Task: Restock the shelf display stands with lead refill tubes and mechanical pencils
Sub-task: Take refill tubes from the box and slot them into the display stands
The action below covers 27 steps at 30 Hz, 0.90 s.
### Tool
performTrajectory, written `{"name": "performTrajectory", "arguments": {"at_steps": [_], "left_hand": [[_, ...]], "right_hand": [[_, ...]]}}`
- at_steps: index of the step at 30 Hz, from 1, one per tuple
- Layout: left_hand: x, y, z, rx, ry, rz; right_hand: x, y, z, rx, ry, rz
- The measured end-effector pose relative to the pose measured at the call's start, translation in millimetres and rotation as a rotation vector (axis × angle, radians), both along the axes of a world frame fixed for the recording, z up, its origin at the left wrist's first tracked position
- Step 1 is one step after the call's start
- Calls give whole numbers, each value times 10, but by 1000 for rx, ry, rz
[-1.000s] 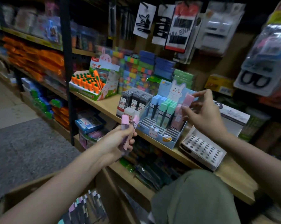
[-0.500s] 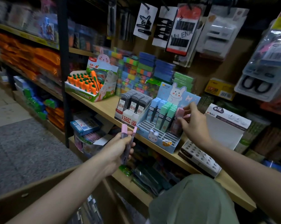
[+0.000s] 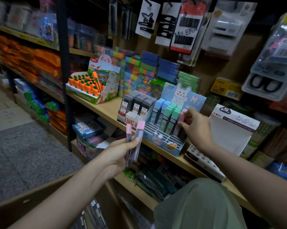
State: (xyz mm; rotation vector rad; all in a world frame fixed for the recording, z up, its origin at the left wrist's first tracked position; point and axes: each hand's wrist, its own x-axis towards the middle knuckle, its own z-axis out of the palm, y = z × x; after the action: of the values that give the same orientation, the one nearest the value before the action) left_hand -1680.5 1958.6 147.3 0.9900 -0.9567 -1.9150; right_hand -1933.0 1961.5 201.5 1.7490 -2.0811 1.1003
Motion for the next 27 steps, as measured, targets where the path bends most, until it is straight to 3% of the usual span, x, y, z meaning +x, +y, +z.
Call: {"name": "performTrajectory", "arguments": {"at_steps": [5, 7, 10, 13, 18, 23, 27], "left_hand": [[-7, 27, 19, -32, 29, -25], [-6, 52, 34, -62, 47, -54], [-25, 96, 50, -146, 19, -96], [-31, 115, 48, -212, 7, -138], [-3, 139, 94, -241, -10, -162], [27, 162, 149, -242, -13, -311], [-4, 148, 63, -307, -17, -217]], "right_hand": [[93, 176, 88, -69, 69, -2], [270, 314, 100, -168, -49, 116], [604, 399, 114, 72, -350, 325], [833, 374, 108, 281, -457, 404], [922, 390, 156, 290, -571, 491], [808, 464, 344, 265, -684, 621], [721, 513, 335, 332, -732, 652]]}}
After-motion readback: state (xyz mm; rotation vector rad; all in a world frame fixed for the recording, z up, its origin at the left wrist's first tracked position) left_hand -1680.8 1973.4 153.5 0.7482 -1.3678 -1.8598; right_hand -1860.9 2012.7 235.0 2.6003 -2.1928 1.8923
